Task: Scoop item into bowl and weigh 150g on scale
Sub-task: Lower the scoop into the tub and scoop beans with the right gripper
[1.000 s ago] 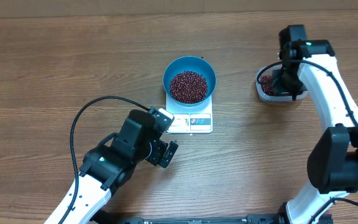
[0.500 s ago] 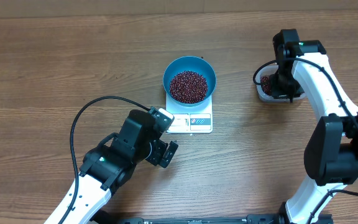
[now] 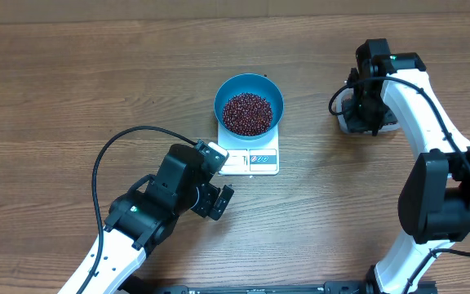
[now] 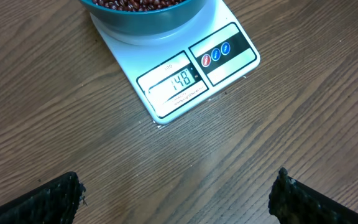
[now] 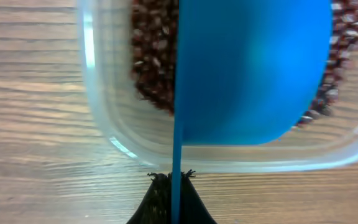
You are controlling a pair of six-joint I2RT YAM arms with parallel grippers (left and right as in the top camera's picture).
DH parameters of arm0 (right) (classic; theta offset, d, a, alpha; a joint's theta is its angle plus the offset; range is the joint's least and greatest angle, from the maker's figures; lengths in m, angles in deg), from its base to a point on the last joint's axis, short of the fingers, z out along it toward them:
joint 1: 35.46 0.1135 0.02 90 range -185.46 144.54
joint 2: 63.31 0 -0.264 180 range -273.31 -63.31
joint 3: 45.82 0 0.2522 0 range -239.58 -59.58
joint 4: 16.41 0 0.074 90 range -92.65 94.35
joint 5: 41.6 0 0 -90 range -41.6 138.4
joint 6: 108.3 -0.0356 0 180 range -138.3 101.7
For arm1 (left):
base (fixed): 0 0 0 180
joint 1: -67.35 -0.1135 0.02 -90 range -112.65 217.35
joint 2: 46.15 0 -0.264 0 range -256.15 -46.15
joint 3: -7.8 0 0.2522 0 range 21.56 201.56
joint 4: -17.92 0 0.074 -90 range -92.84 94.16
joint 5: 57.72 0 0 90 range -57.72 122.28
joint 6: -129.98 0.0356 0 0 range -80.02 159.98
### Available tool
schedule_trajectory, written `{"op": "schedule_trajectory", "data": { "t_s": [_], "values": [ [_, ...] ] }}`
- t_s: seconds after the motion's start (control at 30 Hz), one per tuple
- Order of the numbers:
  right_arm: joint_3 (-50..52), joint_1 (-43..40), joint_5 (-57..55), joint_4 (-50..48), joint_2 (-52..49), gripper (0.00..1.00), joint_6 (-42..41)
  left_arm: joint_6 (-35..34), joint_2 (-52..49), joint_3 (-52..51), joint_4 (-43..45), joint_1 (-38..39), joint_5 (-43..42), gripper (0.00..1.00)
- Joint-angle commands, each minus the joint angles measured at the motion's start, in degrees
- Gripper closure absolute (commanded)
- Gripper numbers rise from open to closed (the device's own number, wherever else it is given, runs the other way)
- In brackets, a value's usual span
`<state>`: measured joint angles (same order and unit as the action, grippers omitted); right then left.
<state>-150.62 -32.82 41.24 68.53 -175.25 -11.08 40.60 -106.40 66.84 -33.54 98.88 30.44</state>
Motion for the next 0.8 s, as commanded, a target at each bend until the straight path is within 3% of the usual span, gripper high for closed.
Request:
{"op": "schedule_trajectory", "data": {
  "t_s": [0.0, 0.3, 0.77],
  "values": [
    [0.17, -1.27, 5.81, -0.09, -0.26, 0.96, 0.76, 0.68, -0.42, -0.13, 0.07, 0.26, 0.39, 0.0],
    [-2.97, -8.02, 6.62, 0.74, 0.22, 0.96, -2.91, 0.68, -0.42, -0.13, 0.07, 0.26, 0.39, 0.01],
    [-3.39, -8.83, 11.58, 0.57, 0.39, 0.96, -2.21, 0.68, -0.42, -0.13, 0.07, 0.26, 0.39, 0.0]
  ]
}}
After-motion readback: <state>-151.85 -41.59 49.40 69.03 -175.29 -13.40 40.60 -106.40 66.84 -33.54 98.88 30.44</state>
